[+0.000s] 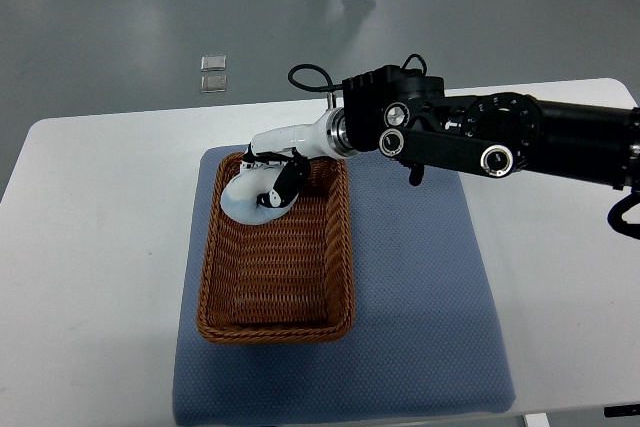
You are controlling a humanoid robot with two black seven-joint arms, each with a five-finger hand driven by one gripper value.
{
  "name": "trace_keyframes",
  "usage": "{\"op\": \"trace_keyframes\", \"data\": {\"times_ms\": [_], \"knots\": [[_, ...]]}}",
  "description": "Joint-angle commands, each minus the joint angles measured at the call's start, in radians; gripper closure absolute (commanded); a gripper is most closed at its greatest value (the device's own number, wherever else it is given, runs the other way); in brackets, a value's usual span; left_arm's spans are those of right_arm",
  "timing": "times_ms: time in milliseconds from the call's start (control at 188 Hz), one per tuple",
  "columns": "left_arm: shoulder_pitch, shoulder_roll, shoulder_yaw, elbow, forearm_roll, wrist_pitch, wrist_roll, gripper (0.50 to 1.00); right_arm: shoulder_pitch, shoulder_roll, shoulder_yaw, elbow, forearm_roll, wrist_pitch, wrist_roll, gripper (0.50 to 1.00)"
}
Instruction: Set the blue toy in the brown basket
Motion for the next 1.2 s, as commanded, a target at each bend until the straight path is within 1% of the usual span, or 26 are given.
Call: {"op": "trace_keyframes", "data": {"times_ms": [0, 112, 245, 303, 373, 378, 383, 389, 394, 399, 410, 426, 474, 532, 559, 575, 607, 633, 671, 745, 958, 1070, 1192], "knots": [[0.0, 0.0, 0.0, 0.0, 0.0, 0.0, 0.0, 0.5, -0.028, 0.042, -0.008, -0.033, -0.005, -0.006, 0.001, 1.0], [0.0, 0.0, 0.0, 0.0, 0.0, 0.001, 0.0, 0.5, -0.067, 0.077, -0.026, -0.06, -0.016, -0.009, 0.006, 1.0], [0.0, 0.0, 0.0, 0.002, 0.0, 0.0, 0.0, 0.5, -0.1, 0.082, -0.039, -0.084, -0.049, -0.032, 0.014, 0.998], [0.002, 0.0, -0.001, 0.002, 0.0, 0.001, 0.0, 0.5, -0.107, 0.082, -0.045, -0.091, -0.065, -0.038, 0.023, 0.936], [0.0, 0.0, -0.001, 0.002, 0.0, 0.001, 0.0, 0.5, -0.117, 0.082, -0.046, -0.093, -0.072, -0.04, 0.03, 0.893], [0.002, 0.0, -0.001, 0.002, 0.0, 0.001, 0.0, 0.5, -0.118, 0.082, -0.048, -0.091, -0.072, -0.04, 0.03, 0.883], [0.002, 0.0, -0.001, 0.002, 0.0, 0.001, 0.0, 0.5, -0.118, 0.082, -0.048, -0.091, -0.072, -0.04, 0.03, 0.883], [0.002, 0.0, -0.001, 0.002, 0.0, 0.003, 0.0, 0.5, -0.118, 0.082, -0.049, -0.091, -0.072, -0.04, 0.03, 0.867], [0.002, 0.0, -0.001, 0.002, 0.0, 0.003, 0.0, 0.5, -0.118, 0.082, -0.049, -0.091, -0.072, -0.04, 0.03, 0.867], [0.002, 0.0, -0.001, 0.002, 0.0, 0.003, 0.0, 0.5, -0.12, 0.082, -0.051, -0.091, -0.072, -0.04, 0.03, 0.851], [0.002, 0.0, -0.001, 0.002, 0.0, 0.003, 0.0, 0.5, -0.12, 0.082, -0.051, -0.091, -0.072, -0.04, 0.03, 0.85], [0.002, 0.0, -0.001, 0.002, 0.0, 0.003, 0.0, 0.5, -0.12, 0.082, -0.051, -0.093, -0.072, -0.04, 0.032, 0.826], [0.002, 0.0, -0.001, 0.002, 0.0, 0.003, 0.0, 0.5, -0.12, 0.082, -0.052, -0.093, -0.072, -0.04, 0.03, 0.799], [0.002, 0.0, 0.0, 0.002, 0.0, 0.003, 0.0, 0.5, -0.12, 0.082, -0.052, -0.093, -0.072, -0.04, 0.032, 0.738], [0.002, 0.0, 0.0, 0.002, 0.0, 0.003, 0.0, 0.5, -0.12, 0.082, -0.052, -0.093, -0.072, -0.04, 0.032, 0.724], [0.002, 0.0, -0.001, 0.002, 0.0, 0.003, 0.0, 0.5, -0.121, 0.082, -0.051, -0.093, -0.072, -0.04, 0.032, 0.705], [0.002, 0.0, -0.001, 0.002, 0.0, 0.003, 0.0, 0.5, -0.121, 0.082, -0.048, -0.093, -0.071, -0.038, 0.034, 0.697], [0.002, 0.0, 0.0, 0.002, 0.0, 0.003, 0.0, 0.5, -0.12, 0.082, -0.045, -0.093, -0.069, -0.037, 0.034, 0.675], [0.003, 0.0, -0.001, 0.002, 0.0, 0.003, 0.0, 0.5, -0.12, 0.082, -0.043, -0.091, -0.069, -0.035, 0.034, 0.662], [0.003, 0.0, -0.001, 0.002, 0.0, 0.005, 0.0, 0.5, -0.118, 0.082, -0.034, -0.091, -0.065, -0.031, 0.035, 0.605], [0.005, 0.0, 0.0, 0.002, 0.0, 0.006, 0.0, 0.5, -0.097, 0.051, -0.022, -0.08, -0.048, -0.002, 0.035, 0.591], [0.006, 0.0, -0.001, 0.002, 0.0, 0.006, 0.0, 0.5, -0.08, 0.022, 0.027, -0.073, -0.029, 0.043, 0.035, 0.591], [0.005, 0.0, -0.001, 0.002, 0.0, 0.006, 0.0, 0.5, -0.051, -0.041, 0.09, -0.042, 0.01, 0.095, 0.035, 0.591]]}}
